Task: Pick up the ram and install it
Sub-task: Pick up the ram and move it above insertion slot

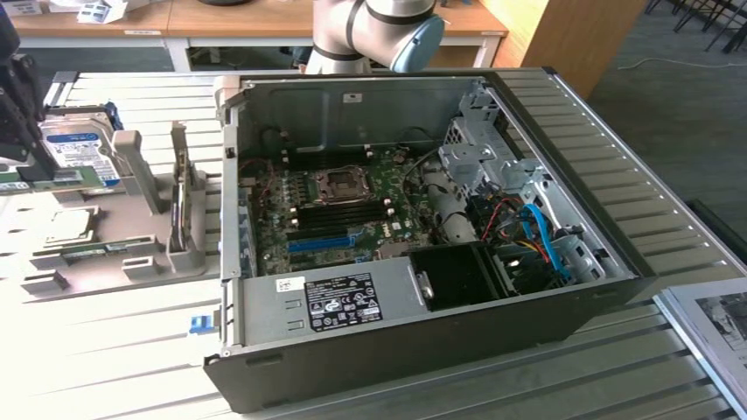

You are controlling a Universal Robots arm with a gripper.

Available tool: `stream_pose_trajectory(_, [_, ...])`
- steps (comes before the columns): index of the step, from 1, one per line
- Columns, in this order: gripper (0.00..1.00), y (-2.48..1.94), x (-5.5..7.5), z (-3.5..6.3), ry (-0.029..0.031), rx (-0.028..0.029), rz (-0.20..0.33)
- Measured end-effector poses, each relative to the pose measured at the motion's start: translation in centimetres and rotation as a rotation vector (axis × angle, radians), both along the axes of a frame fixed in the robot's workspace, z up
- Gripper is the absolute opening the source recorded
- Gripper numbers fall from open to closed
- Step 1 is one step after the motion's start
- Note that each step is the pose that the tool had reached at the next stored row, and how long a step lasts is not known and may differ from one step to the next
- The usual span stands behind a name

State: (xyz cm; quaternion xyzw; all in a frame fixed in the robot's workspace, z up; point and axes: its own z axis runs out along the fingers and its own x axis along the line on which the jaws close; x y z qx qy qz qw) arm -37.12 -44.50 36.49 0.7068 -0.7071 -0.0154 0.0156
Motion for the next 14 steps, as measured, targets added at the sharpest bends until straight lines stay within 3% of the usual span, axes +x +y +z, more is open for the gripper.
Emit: stream_pose_trajectory(14, [0.12, 0.0, 0.0, 1.23, 0.0, 0.0, 0.0])
